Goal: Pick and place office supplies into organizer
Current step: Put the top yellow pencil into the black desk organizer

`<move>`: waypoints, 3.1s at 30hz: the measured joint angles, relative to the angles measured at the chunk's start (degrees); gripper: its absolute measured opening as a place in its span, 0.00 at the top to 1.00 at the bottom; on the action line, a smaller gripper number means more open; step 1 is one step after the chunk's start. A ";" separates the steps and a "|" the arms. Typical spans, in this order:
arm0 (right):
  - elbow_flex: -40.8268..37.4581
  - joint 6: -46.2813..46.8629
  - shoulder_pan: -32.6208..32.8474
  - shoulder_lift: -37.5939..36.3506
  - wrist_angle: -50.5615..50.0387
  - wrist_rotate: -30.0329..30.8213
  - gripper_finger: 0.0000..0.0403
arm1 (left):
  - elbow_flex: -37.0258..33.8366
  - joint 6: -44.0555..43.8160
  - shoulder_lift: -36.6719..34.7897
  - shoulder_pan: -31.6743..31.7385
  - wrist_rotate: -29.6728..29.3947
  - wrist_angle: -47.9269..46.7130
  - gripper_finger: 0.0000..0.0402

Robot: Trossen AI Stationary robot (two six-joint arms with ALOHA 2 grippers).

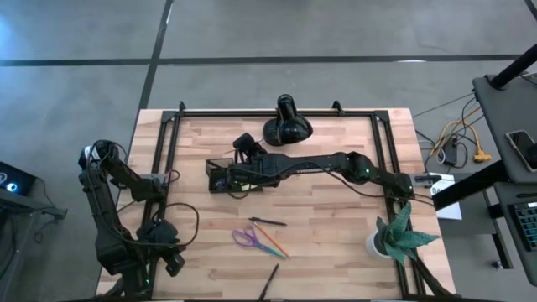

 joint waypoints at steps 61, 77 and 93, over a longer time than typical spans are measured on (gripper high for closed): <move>-15.74 93.37 -14.99 -11.45 -28.38 -53.67 0.62 | -7.14 -6.26 -0.02 0.02 -2.71 0.26 0.67; -52.36 106.11 -16.81 -30.65 -4.67 -58.24 0.58 | -11.63 -6.48 -1.18 0.02 -2.62 4.32 0.67; -53.40 110.84 -13.31 -32.44 -4.13 -54.21 0.58 | -13.92 -6.03 -6.98 1.16 -2.47 1.95 0.67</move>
